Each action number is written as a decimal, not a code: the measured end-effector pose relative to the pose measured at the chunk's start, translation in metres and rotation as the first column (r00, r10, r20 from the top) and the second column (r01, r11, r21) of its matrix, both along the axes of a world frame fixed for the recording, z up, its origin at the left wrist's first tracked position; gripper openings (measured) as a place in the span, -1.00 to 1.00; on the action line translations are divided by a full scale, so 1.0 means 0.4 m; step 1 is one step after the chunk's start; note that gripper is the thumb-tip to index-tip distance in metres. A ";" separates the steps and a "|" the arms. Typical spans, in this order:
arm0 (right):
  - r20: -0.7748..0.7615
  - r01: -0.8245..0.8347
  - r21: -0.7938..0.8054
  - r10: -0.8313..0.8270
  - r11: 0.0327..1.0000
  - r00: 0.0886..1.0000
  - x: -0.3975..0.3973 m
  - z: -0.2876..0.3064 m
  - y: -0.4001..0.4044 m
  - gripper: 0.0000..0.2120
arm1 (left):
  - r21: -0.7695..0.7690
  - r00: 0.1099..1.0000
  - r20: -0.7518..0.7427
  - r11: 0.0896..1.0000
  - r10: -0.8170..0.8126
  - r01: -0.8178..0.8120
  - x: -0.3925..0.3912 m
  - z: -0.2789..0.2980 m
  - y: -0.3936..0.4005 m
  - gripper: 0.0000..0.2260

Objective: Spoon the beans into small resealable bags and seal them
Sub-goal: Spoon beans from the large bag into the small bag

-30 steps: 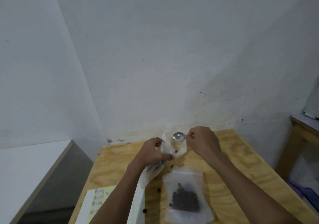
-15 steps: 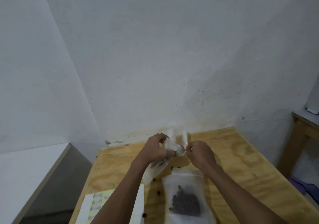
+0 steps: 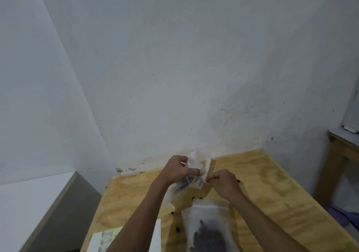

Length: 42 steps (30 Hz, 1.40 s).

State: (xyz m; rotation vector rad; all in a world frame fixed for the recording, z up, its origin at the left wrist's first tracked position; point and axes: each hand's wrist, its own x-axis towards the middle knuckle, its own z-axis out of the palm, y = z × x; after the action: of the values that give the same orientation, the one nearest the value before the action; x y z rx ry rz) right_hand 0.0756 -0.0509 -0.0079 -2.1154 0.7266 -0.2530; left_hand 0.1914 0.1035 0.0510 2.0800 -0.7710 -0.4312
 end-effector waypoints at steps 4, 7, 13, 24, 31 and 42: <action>-0.070 0.134 0.130 -0.126 0.982 0.990 0.011 -0.013 -0.017 -0.77 | 0.013 1.000 -0.004 1.000 0.014 -0.014 0.012 0.003 0.033 -0.51; -0.087 0.129 0.014 -0.127 0.992 0.988 0.012 -0.024 -0.027 -0.75 | 0.030 0.999 -0.029 0.999 0.035 -0.034 0.027 -0.003 0.070 -0.62; -0.103 0.027 -0.307 -0.061 0.951 0.993 -0.001 0.033 0.040 -0.78 | -0.003 0.997 -0.062 0.999 0.038 -0.038 0.015 -0.013 0.093 -0.62; 0.003 0.192 0.365 -0.207 0.911 0.978 -0.023 0.065 -0.011 -0.84 | 0.164 0.994 0.097 0.985 0.039 -0.054 -0.001 -0.054 0.105 -0.34; 0.138 0.042 0.123 -0.058 0.992 0.989 -0.028 0.178 -0.013 -0.73 | 0.074 0.985 0.153 0.993 0.076 -0.088 -0.032 -0.069 0.110 -0.32; 0.145 0.003 -0.302 0.043 0.953 0.989 -0.064 0.252 0.048 -0.79 | -0.141 0.970 0.123 0.971 0.209 -0.192 -0.055 -0.043 0.136 -0.33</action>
State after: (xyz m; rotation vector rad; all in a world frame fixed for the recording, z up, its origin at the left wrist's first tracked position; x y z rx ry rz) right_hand 0.0502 -0.0318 0.0930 -2.3589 0.6065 -0.5355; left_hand 0.1694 0.1578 0.0338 2.0571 -0.6407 -0.1239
